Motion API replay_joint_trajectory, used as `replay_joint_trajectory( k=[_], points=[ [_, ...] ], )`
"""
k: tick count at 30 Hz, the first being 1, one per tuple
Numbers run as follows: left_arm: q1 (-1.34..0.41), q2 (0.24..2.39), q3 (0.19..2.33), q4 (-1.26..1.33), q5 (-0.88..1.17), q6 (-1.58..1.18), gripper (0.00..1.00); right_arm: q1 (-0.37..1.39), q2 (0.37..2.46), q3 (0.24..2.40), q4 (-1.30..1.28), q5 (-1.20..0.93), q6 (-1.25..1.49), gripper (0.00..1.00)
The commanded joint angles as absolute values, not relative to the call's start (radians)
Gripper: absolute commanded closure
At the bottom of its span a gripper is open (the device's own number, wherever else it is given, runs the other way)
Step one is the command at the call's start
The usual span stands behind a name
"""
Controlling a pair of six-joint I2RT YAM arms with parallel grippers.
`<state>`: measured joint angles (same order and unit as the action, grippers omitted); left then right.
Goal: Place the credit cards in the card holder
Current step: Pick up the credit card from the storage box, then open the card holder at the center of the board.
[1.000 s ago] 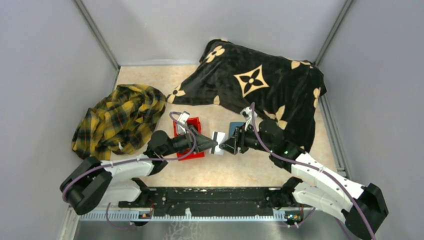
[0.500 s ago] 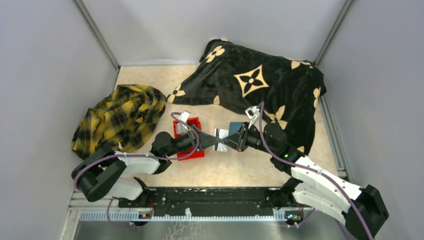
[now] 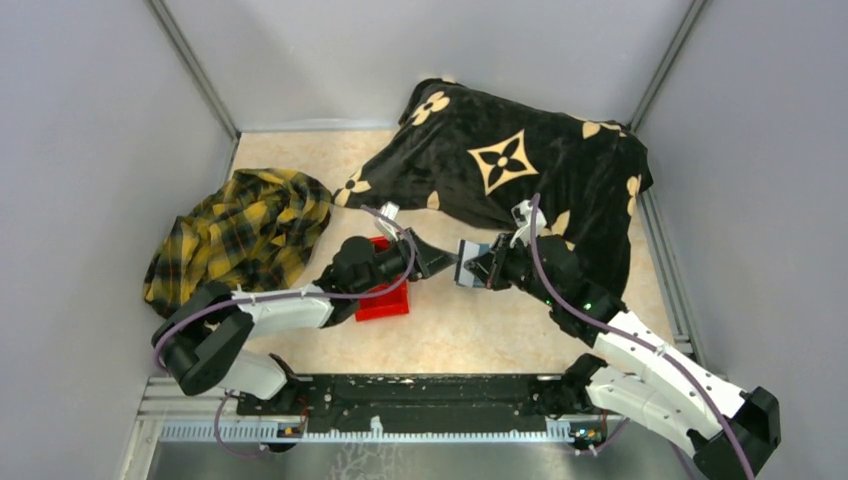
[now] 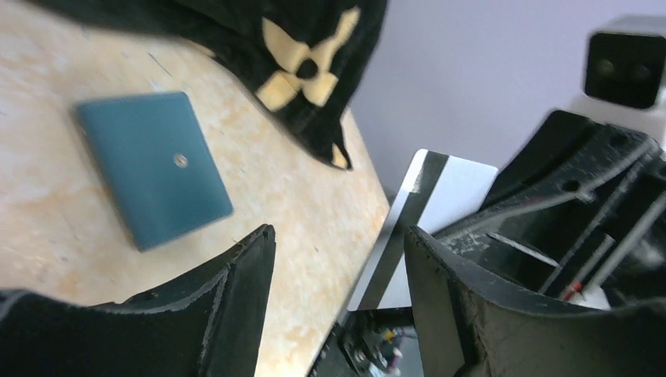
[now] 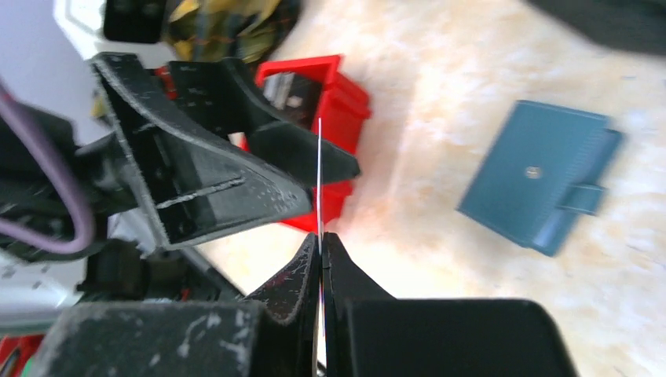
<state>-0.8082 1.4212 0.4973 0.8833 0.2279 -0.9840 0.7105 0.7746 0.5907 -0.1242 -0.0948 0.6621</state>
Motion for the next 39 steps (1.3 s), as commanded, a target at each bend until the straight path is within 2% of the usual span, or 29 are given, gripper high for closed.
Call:
replay_joint_trajectory(
  k=[1,6,12,27,39],
  points=[
    [-0.821,1.456,0.615,0.602,0.087,-0.86,0.33,0.712,0.794,0.697,-0.378,0.203,0.613,1.0],
    [-0.84,1.522,0.71,0.452,0.005,-0.811,0.38,0.664,0.849,0.704,-0.454,0.28,0.618,1.0],
    [-0.855,1.607,0.784,0.354,-0.048,-0.743,0.4,0.516,0.891,0.643,-0.402,0.181,0.612,1.0],
    [-0.873,1.744,0.842,0.341,-0.074,-0.731,0.42,0.34,1.063,0.573,-0.181,-0.091,0.587,1.0],
    [-0.872,1.773,0.847,0.333,-0.103,-0.73,0.44,0.293,1.203,0.578,-0.056,-0.214,0.594,1.0]
  ],
)
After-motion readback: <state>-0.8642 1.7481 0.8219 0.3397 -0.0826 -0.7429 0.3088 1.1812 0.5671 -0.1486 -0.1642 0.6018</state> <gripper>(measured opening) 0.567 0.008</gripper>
